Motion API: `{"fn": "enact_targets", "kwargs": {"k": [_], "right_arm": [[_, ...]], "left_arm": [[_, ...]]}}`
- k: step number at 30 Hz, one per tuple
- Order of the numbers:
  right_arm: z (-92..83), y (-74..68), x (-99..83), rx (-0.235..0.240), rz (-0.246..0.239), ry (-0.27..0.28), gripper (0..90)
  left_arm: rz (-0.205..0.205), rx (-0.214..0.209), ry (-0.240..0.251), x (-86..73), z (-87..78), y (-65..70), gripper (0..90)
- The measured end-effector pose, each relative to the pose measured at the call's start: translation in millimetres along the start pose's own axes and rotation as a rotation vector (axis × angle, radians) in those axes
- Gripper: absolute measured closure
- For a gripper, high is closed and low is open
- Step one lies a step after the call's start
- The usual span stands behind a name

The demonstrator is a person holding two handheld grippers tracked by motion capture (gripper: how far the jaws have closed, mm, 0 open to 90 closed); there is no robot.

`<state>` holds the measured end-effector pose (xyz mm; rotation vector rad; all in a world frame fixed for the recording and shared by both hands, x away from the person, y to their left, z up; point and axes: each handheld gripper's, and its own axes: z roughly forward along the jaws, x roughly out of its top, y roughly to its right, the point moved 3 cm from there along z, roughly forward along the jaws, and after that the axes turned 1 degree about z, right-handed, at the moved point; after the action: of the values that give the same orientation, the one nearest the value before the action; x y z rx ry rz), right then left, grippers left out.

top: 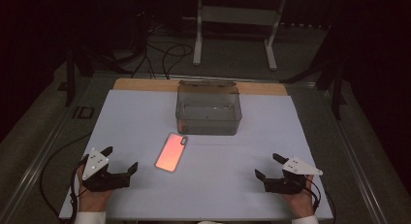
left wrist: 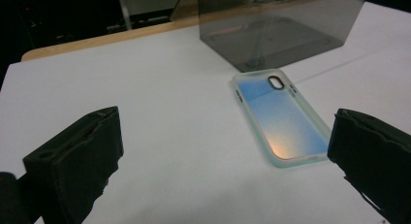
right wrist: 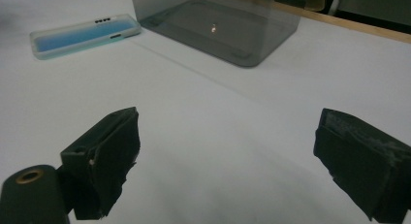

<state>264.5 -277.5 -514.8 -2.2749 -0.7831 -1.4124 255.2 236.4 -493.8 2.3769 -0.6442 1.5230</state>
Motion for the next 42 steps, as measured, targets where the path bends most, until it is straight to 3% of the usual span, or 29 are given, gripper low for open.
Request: {"fn": "enact_targets", "kwargs": {"k": [16, 24, 34, 42], "right_arm": [[0.5, 1.1, 0.0, 0.007, 0.0, -0.009, 9.2], [2.0, 0.8, -0.7, 0.006, -0.005, -0.021, 9.2], [2.4, 0.3, -0.7, 0.014, 0.002, -0.017, 9.2], [2.2, 1.1, -0.7, 0.013, 0.004, -0.016, 9.2]], "left_arm": [[-0.013, 0.004, -0.016, -2.0, 3.0, -0.8, 0.1], [-0.015, -0.023, -0.08, 6.2, 8.4, 0.2, 0.1], [0.022, -0.026, -0.192, 20.0, 21.9, 6.4, 0.1], [0.042, -0.035, -0.222, 28.5, 34.2, 9.9, 0.3]]}}
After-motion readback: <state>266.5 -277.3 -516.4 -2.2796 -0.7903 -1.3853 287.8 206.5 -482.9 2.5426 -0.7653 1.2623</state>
